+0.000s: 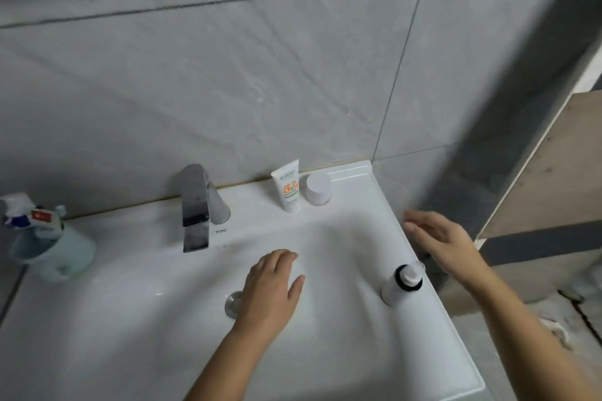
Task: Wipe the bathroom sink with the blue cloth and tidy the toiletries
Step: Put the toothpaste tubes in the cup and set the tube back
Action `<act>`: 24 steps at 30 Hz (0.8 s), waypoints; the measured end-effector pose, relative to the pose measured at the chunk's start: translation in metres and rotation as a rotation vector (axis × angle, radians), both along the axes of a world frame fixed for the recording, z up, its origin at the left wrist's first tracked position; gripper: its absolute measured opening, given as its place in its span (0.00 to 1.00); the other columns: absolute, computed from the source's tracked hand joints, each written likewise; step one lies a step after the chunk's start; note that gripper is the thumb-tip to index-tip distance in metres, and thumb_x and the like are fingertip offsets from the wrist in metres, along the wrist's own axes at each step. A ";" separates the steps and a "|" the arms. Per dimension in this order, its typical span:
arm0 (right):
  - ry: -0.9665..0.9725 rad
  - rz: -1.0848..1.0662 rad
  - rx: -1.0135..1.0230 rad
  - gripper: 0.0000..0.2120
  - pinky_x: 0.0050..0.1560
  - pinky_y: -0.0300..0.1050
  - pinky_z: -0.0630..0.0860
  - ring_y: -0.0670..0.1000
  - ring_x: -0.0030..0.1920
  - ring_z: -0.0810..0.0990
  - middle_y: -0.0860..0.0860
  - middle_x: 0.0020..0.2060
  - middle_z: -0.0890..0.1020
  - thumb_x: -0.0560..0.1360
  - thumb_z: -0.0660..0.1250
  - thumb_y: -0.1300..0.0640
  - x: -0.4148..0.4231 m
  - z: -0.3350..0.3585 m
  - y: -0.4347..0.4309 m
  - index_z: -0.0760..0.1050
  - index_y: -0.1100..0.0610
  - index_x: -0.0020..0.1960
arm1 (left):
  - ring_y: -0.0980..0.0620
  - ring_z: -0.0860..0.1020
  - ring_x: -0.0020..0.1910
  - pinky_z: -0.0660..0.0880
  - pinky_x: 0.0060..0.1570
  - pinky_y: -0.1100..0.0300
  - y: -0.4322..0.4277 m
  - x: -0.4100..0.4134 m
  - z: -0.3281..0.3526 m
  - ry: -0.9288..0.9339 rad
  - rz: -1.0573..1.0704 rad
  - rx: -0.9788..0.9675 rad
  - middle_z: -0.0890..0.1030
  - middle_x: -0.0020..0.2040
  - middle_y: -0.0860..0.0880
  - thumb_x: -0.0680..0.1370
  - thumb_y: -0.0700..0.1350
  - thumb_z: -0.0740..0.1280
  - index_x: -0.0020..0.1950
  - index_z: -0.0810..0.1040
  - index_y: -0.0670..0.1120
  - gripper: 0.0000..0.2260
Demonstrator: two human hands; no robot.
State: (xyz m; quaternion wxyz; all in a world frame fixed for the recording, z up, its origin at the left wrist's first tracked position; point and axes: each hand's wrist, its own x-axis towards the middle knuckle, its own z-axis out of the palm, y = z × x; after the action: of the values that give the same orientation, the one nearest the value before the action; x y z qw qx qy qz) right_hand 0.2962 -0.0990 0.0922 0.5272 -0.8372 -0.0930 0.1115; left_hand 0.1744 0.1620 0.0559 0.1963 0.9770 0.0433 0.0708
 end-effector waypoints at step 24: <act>-0.030 -0.179 0.032 0.08 0.43 0.33 0.71 0.46 0.48 0.79 0.43 0.47 0.80 0.73 0.69 0.59 -0.046 -0.030 0.018 0.75 0.47 0.47 | 0.51 0.80 0.46 0.76 0.44 0.59 -0.011 -0.016 0.005 -0.138 -0.048 0.006 0.81 0.49 0.51 0.72 0.49 0.64 0.51 0.77 0.46 0.11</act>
State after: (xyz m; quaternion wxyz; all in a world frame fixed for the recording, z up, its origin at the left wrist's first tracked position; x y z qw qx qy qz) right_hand 0.2501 -0.0812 0.0618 0.5471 -0.8351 -0.0276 0.0500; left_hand 0.1580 0.1505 0.0609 0.1977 0.9711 0.0059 0.1335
